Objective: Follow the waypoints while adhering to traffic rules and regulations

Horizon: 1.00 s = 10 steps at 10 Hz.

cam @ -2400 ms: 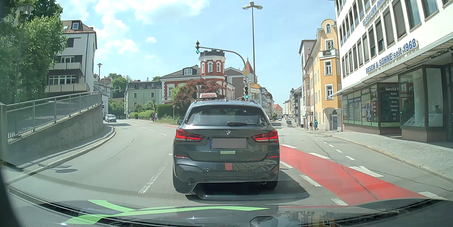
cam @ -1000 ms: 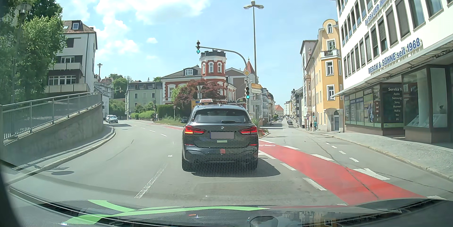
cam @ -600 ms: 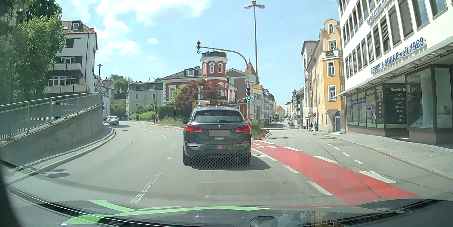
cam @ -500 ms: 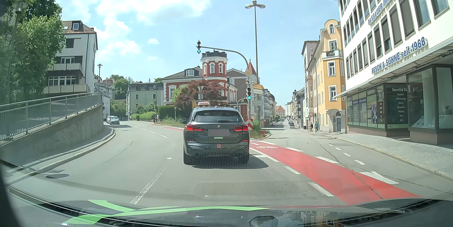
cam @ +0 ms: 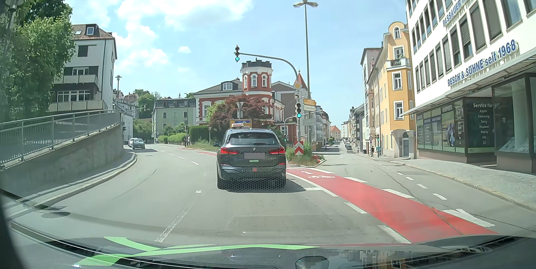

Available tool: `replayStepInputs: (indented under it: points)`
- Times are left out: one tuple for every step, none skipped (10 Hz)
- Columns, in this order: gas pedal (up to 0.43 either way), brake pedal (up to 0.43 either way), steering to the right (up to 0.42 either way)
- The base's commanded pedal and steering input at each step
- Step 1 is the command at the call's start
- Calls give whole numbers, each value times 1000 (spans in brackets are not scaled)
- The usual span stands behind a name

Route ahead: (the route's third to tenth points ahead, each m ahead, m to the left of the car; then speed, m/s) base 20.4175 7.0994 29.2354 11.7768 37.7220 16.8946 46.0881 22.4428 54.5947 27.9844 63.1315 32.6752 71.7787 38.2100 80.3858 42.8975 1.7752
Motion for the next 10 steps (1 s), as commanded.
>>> replayStepInputs:
  points:
    - [299, 0, -80]
    - [299, 0, -81]
    - [299, 0, -81]
    - [299, 0, -81]
    - [299, 0, -81]
    - [299, 0, -80]
    - [299, 0, -80]
    - [299, 0, -80]
    - [287, 0, -80]
    - [280, 0, -80]
